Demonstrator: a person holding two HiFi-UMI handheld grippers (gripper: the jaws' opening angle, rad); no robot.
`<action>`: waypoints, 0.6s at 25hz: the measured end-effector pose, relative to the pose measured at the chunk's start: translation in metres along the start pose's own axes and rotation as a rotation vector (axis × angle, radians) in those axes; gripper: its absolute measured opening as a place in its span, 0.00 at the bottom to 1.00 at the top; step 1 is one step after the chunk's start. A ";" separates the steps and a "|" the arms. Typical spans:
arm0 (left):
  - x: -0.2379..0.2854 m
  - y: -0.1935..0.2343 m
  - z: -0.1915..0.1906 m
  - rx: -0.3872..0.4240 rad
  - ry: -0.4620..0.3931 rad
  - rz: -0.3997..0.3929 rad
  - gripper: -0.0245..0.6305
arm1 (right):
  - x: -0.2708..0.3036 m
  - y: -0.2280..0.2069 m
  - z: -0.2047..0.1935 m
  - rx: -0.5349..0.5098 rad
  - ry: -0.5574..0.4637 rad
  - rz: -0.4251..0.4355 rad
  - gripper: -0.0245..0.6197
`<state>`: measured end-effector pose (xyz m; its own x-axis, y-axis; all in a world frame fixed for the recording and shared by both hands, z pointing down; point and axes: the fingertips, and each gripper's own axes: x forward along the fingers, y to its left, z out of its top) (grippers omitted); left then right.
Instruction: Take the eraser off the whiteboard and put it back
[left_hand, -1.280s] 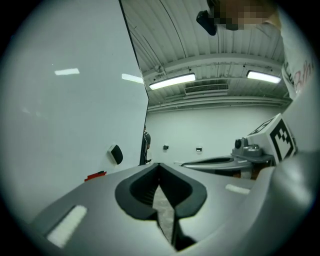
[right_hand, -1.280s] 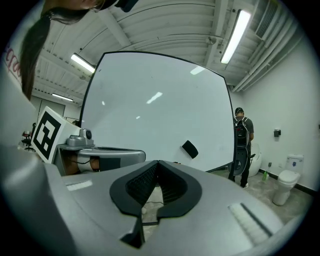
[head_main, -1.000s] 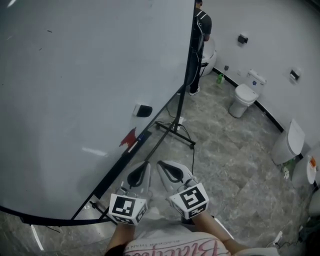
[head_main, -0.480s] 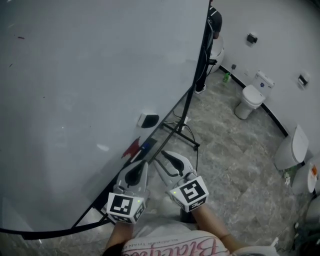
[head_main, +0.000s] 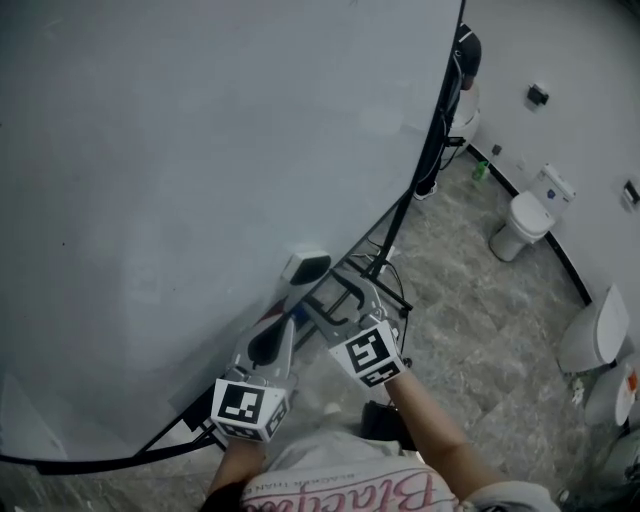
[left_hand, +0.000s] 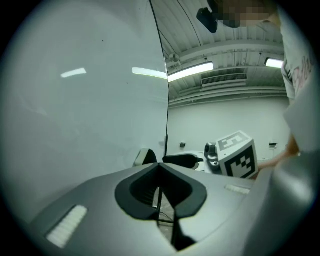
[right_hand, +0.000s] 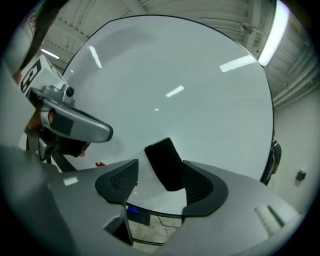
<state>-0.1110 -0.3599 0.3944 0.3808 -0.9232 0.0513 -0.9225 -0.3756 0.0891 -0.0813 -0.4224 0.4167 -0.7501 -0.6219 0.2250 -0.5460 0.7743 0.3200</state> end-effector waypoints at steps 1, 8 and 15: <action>0.002 0.001 0.000 -0.002 0.001 0.007 0.04 | 0.007 -0.002 -0.002 -0.035 0.010 0.006 0.45; 0.010 0.011 -0.001 -0.015 -0.001 0.049 0.04 | 0.042 -0.007 -0.004 -0.323 0.042 -0.037 0.48; 0.008 0.014 0.001 -0.014 -0.009 0.068 0.04 | 0.046 -0.006 0.001 -0.389 0.035 -0.038 0.40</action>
<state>-0.1212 -0.3728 0.3952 0.3166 -0.9473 0.0491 -0.9452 -0.3108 0.0996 -0.1130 -0.4561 0.4242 -0.7150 -0.6581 0.2358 -0.3858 0.6527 0.6520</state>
